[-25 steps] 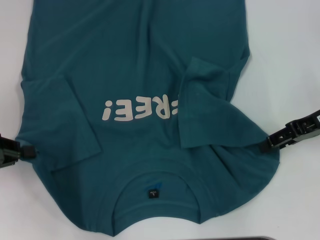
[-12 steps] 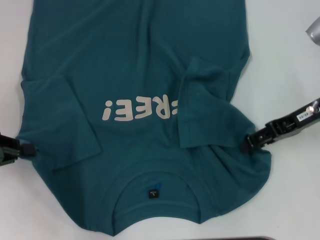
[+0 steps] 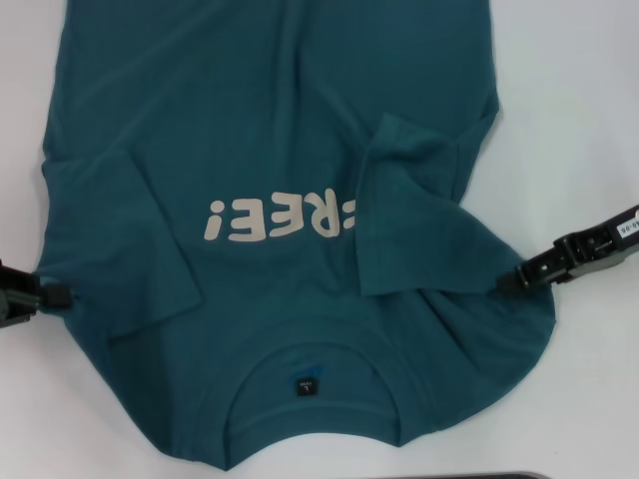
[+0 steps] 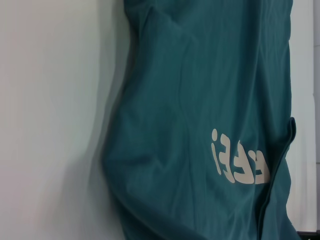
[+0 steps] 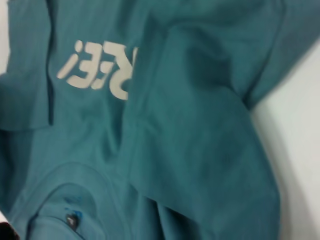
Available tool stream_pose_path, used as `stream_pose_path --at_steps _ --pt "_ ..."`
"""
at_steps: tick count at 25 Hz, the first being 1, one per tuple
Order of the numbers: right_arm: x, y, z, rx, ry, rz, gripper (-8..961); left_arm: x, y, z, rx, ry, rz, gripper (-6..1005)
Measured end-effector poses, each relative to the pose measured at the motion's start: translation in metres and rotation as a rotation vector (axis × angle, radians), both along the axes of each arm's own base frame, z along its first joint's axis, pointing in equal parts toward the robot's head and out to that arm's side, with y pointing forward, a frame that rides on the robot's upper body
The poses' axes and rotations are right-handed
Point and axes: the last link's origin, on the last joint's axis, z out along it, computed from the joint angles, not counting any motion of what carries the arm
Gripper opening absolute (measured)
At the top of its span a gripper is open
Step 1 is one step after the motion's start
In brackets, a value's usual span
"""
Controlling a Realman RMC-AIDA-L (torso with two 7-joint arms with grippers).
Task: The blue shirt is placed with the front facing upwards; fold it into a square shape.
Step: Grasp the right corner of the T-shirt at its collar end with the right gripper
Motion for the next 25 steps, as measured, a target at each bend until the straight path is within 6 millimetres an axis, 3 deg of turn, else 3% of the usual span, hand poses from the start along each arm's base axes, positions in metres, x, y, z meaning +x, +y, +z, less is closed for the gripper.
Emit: stream_pose_path --at_steps 10,17,25 --pt "0.002 -0.005 -0.005 -0.046 -0.038 -0.003 504 0.001 0.002 0.000 0.000 0.001 -0.005 13" --pt "-0.012 -0.001 -0.007 -0.031 0.052 0.024 490 0.001 0.002 0.000 0.000 -0.001 -0.004 14" --pt "-0.006 0.000 -0.004 -0.023 0.017 0.003 475 0.002 0.003 0.001 0.001 0.000 -0.006 14"
